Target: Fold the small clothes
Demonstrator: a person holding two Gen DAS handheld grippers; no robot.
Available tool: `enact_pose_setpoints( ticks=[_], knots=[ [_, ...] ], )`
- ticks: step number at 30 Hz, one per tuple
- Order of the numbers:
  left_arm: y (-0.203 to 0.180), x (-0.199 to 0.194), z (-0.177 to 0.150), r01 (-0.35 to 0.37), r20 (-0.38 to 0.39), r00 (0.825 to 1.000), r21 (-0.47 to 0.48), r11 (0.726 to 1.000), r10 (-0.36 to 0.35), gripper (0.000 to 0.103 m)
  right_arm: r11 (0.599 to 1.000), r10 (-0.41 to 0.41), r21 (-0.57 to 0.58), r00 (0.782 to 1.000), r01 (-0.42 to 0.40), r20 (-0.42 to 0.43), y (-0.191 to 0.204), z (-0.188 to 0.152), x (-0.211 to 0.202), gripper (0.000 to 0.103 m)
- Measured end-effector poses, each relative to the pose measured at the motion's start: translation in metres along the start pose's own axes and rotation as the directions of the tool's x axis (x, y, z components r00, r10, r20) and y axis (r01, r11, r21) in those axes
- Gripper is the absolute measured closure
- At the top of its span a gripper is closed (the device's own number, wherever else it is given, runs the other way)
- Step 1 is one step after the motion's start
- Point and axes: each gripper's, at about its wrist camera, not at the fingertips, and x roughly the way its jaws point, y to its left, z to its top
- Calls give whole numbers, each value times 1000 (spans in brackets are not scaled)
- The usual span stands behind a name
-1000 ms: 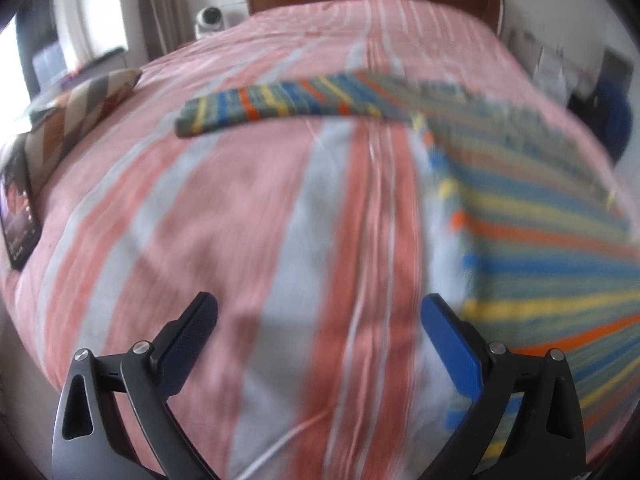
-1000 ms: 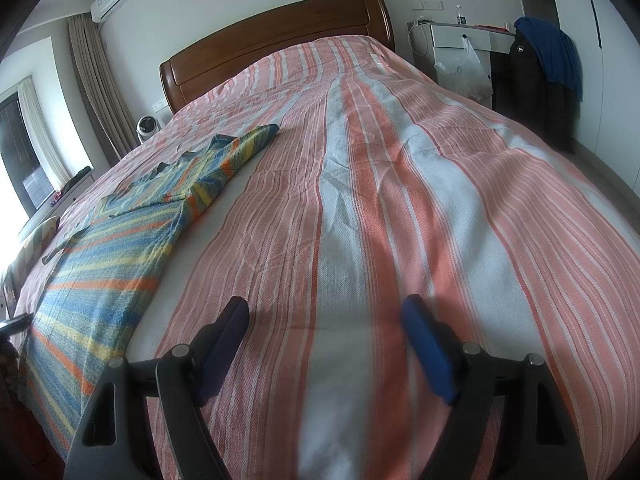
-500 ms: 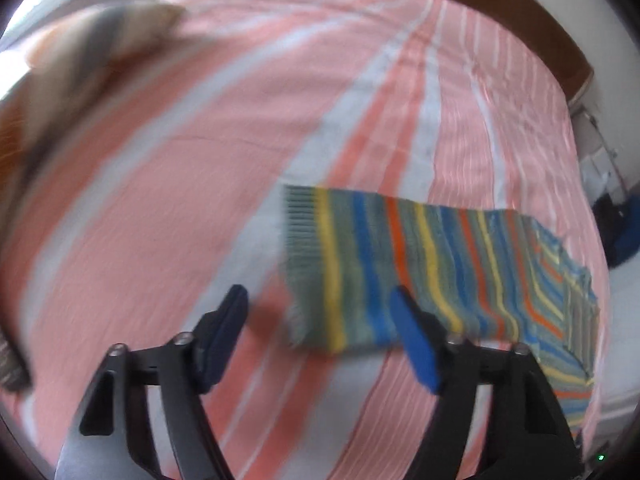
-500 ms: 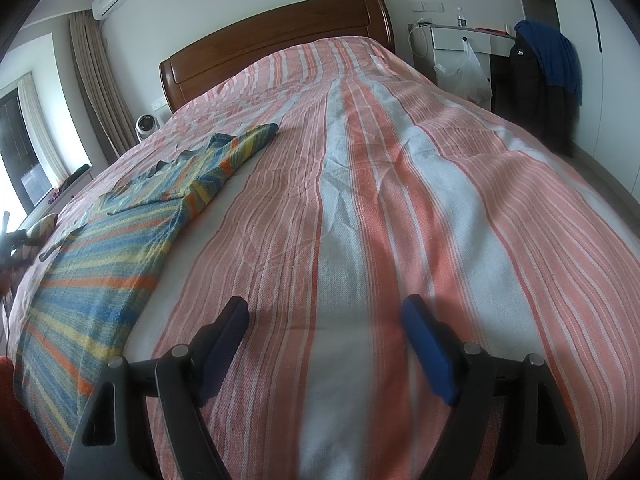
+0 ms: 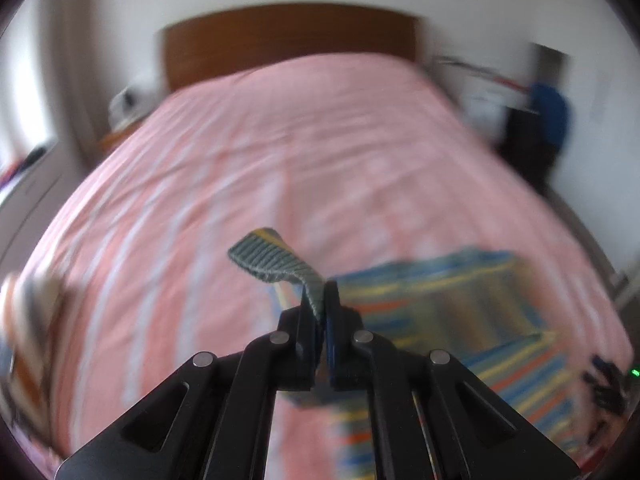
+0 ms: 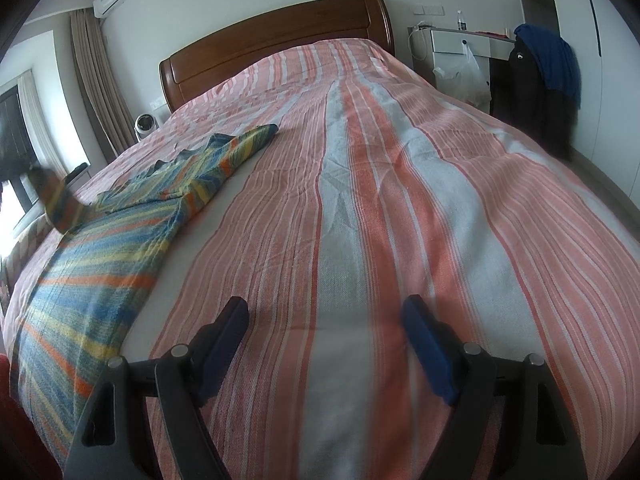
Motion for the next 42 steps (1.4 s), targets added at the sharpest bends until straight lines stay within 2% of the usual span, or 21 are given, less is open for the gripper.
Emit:
enact_pose_setpoints(
  ticks=[2, 3, 4, 5, 6, 8, 11, 14, 16, 17, 19, 20, 21, 22, 23, 25, 29, 31, 36, 38, 42],
  knots=[
    [-40, 10, 10, 80, -8, 997, 50, 996, -79, 99, 1000, -1, -1, 1000, 1, -1, -1, 0, 0, 24],
    [-63, 23, 10, 128, -44, 991, 72, 989, -125, 91, 1000, -2, -1, 1000, 2, 0, 0, 0, 0, 24],
    [-83, 38, 8, 164, -89, 984, 89, 982, -157, 78, 1000, -2, -2, 1000, 2, 0, 0, 0, 0, 24],
    [-95, 49, 5, 172, -118, 980, 98, 980, -160, 39, 1000, -1, -1, 1000, 1, 0, -1, 1, 0, 24],
    [-106, 59, 0, 159, -137, 980, 108, 981, -144, 16, 1000, -2, -2, 1000, 2, -1, 0, 0, 0, 24],
    [-112, 67, -14, 146, -125, 983, 106, 984, -132, 16, 1000, -1, -1, 1000, 1, 0, 0, 0, 0, 24],
    [-93, 76, -29, 149, -166, 976, 30, 988, -142, 15, 1000, 3, 1, 1000, -3, 2, -1, 0, -1, 24],
    [-67, 75, -59, 66, -196, 978, -38, 997, -72, 11, 1000, 5, 2, 1000, -5, 4, -2, 0, 0, 24],
    [-47, 86, -87, -26, -234, 972, -52, 998, 13, 8, 1000, 5, 2, 1000, -5, 3, -2, 0, 0, 24],
    [-33, 100, -106, -104, -276, 957, -44, 994, 88, 8, 1000, 4, 1, 1000, -4, 3, -2, 0, 0, 24],
    [-6, 120, -144, -263, -373, 896, -15, 965, 239, 11, 1000, 3, 1, 1000, -3, 3, -2, 0, 0, 24],
    [12, 122, -162, -307, -400, 875, -25, 951, 272, 9, 1000, 2, 1, 1000, -2, 3, -2, -1, -1, 24],
    [27, 112, -172, -292, -377, 896, -95, 952, 237, 5, 1000, 1, 0, 1000, -1, 2, -2, -1, -1, 24],
    [44, 94, -180, -286, -358, 911, -189, 939, 205, 4, 1000, 1, 0, 1000, -1, 2, -2, -1, -1, 24],
    [54, 80, -186, -292, -361, 912, -240, 926, 194, 5, 1000, 1, 0, 1000, -1, 2, -1, 0, -1, 24],
    [63, 52, -194, -320, -354, 910, -275, 907, 214, 7, 1000, 2, 1, 1000, -2, 3, -1, 0, -1, 24],
    [68, -2, -216, -274, -279, 942, -310, 910, 188, 5, 1000, 3, 0, 1000, -3, 3, -1, 0, -1, 23],
    [69, -14, -229, -273, -239, 950, -322, 907, 201, 4, 1000, 2, 0, 1000, -2, 3, -1, 0, -1, 23],
    [78, 10, -268, -279, -221, 953, -359, 891, 209, 3, 1000, 4, 0, 1000, -4, 6, 0, 0, -1, 23],
    [71, 8, -283, -286, -132, 958, -317, 904, 256, 1, 1000, 8, 2, 1000, -8, 8, -1, 0, -1, 23],
    [63, 15, -279, -319, -132, 947, -282, 905, 293, 0, 1000, 9, 1, 1000, -9, 10, -1, 0, -1, 23]
  ],
)
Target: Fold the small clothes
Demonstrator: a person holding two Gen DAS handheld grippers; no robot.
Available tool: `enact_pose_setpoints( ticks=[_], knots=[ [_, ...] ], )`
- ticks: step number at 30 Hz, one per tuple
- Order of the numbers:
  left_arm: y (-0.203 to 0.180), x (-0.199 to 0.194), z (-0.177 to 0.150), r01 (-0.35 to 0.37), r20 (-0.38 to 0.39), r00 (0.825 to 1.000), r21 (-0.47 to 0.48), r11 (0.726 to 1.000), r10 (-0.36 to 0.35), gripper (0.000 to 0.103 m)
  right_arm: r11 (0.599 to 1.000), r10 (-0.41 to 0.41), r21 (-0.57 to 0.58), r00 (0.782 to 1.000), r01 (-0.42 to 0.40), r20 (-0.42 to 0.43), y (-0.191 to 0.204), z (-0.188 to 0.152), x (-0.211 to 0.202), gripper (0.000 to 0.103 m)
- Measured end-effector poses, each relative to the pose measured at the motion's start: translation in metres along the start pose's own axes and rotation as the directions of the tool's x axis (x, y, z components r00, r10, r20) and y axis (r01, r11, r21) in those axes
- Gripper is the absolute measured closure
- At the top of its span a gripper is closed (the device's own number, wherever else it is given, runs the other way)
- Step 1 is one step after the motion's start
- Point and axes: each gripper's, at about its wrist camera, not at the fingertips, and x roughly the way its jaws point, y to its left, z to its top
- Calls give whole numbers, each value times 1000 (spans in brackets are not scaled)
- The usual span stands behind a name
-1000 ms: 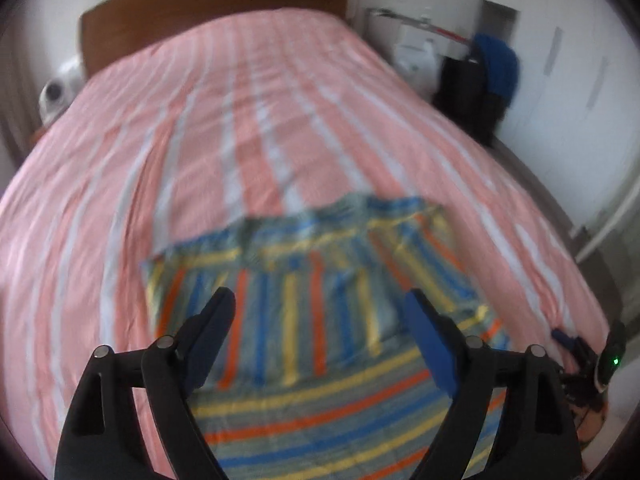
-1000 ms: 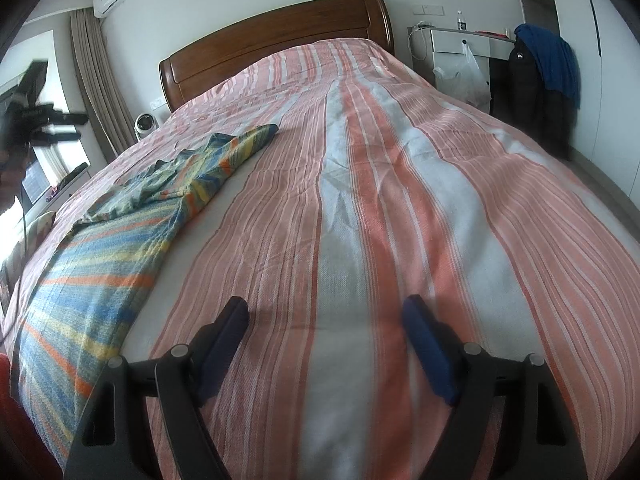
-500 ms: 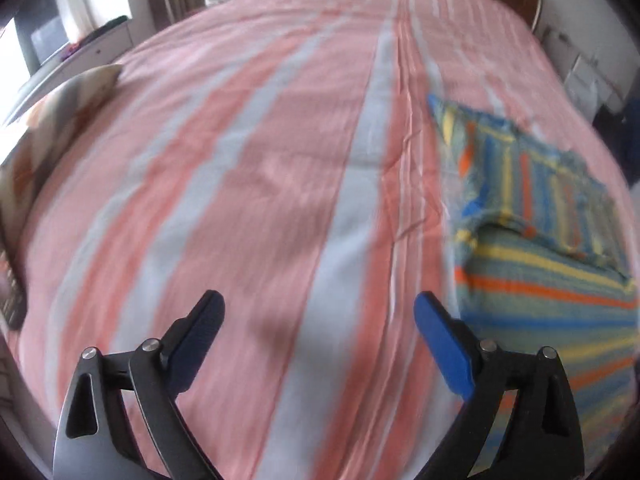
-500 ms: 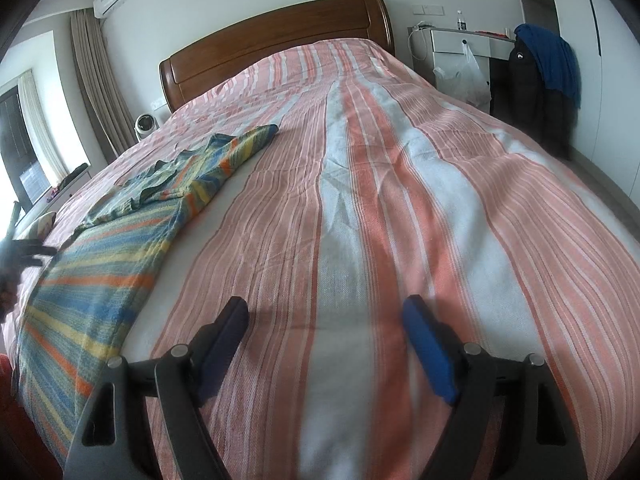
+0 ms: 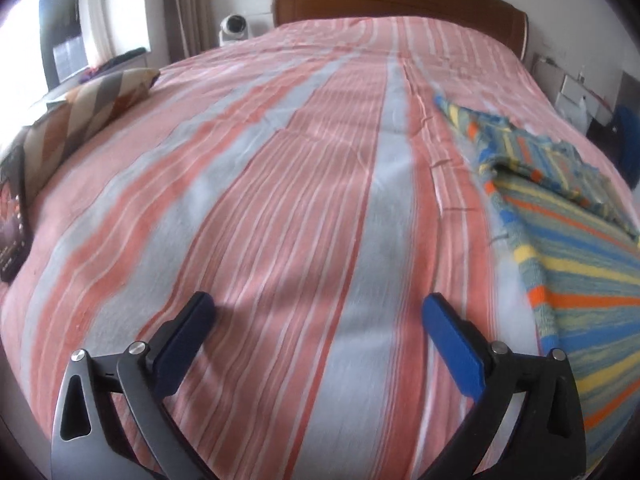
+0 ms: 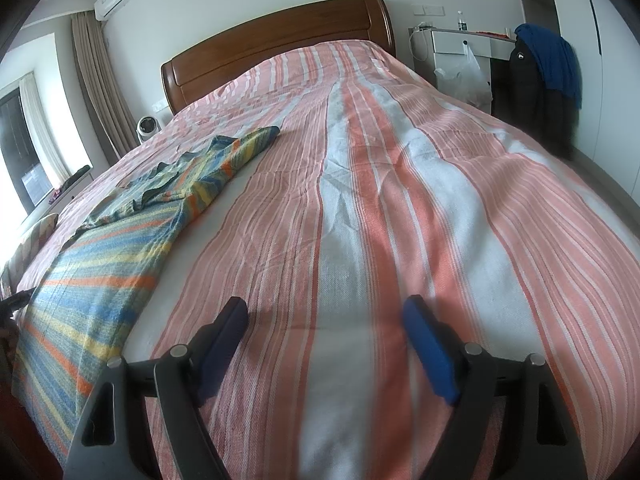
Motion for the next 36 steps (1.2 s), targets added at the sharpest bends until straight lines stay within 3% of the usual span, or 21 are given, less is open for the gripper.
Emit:
enact_pose_setpoints(
  ticks=[36],
  knots=[
    [5, -5, -6, -14, 17, 1000, -4, 1000, 14, 0, 1000, -21, -11, 1000, 21, -1, 5, -1, -1, 23]
  ],
)
